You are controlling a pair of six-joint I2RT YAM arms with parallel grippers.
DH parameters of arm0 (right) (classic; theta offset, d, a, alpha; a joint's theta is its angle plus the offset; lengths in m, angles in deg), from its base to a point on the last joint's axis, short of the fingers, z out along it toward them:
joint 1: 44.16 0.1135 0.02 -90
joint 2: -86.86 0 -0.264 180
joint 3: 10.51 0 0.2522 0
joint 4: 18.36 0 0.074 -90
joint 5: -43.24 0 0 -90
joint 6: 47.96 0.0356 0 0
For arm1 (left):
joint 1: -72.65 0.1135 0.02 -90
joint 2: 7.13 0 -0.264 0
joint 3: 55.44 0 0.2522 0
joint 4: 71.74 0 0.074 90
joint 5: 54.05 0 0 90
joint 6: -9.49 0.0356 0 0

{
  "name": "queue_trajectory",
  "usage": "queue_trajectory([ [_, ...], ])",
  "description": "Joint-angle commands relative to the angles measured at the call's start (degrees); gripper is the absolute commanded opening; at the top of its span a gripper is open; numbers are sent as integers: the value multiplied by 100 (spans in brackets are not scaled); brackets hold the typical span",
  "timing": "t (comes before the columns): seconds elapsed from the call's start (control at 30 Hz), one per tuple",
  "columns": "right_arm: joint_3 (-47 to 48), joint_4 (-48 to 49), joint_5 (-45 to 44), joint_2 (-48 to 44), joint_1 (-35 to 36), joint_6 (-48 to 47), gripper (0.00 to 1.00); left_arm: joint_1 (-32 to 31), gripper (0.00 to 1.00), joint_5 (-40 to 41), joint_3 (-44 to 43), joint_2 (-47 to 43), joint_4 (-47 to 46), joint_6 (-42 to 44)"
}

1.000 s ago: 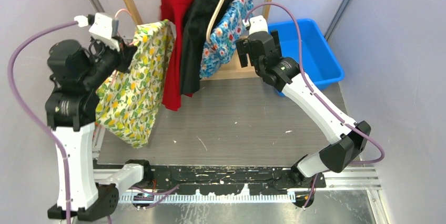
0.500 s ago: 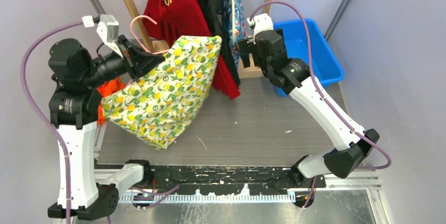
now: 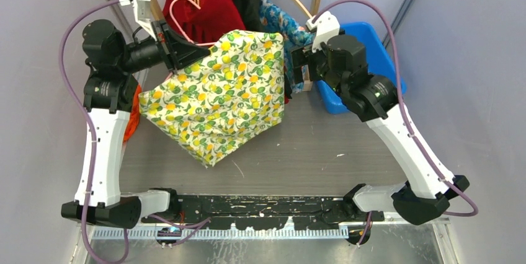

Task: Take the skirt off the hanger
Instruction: Pick up the hanger from the clothesline, then remove the skirt from the hanger.

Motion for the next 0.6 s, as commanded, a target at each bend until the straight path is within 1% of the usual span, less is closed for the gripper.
queue_trajectory([
  [0.0,640,-227,648,-180,17,246,98,-150,0,121,-101,18,-358,40],
  [0.07,881,-256,913,-96,14,488,96,-303,0,326,-133,81,-79,268],
  [0.2,1106,-185,1477,255,54,923,92,-898,0,1100,-386,338,1057,1261],
  [0.3,1188,-192,1649,478,157,833,91,-1349,0,1410,-473,546,1596,1670],
  [0.47,1399,-247,1573,618,228,768,91,-1464,0,1647,-372,529,1570,1737],
  [0.57,1474,-341,1635,747,308,883,87,-1514,0,1771,-466,586,1574,1813],
])
